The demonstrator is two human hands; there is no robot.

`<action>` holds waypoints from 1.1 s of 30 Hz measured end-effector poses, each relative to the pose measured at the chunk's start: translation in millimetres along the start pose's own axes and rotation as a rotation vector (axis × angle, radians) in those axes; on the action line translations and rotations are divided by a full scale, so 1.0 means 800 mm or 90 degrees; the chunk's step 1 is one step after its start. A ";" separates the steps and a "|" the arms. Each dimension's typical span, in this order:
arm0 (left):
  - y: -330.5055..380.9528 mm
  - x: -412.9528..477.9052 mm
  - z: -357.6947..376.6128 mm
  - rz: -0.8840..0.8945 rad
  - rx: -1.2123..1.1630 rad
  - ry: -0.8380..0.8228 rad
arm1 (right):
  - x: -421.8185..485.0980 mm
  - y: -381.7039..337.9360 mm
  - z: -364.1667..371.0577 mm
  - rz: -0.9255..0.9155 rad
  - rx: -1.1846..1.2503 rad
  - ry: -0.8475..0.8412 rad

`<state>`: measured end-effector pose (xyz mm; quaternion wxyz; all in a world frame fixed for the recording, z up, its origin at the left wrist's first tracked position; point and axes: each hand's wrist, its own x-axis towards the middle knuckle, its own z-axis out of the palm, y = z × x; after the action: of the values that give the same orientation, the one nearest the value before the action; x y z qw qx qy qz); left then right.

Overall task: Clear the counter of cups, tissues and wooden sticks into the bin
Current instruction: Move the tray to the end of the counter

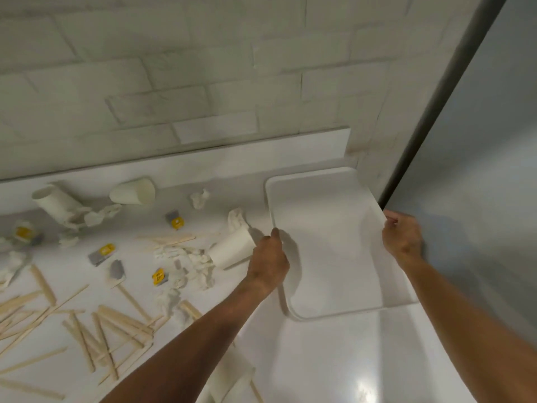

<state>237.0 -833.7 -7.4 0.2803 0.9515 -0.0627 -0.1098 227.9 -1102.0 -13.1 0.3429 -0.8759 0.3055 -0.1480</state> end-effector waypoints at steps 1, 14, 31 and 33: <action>-0.002 0.006 0.002 0.000 0.005 0.006 | 0.006 -0.001 0.005 -0.002 0.003 -0.002; -0.017 0.048 -0.002 -0.040 0.131 -0.003 | 0.036 -0.031 0.033 0.016 0.047 -0.024; -0.021 0.054 -0.005 -0.062 0.044 -0.051 | 0.035 -0.042 0.031 0.019 0.043 -0.024; -0.022 0.055 -0.004 -0.068 0.036 -0.053 | 0.034 -0.042 0.030 0.016 0.044 -0.023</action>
<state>281.3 -825.3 -22.2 0.2444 0.9556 -0.0265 -0.1623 274.9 -1087.4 -5.8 0.3799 -0.8624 0.3046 -0.1383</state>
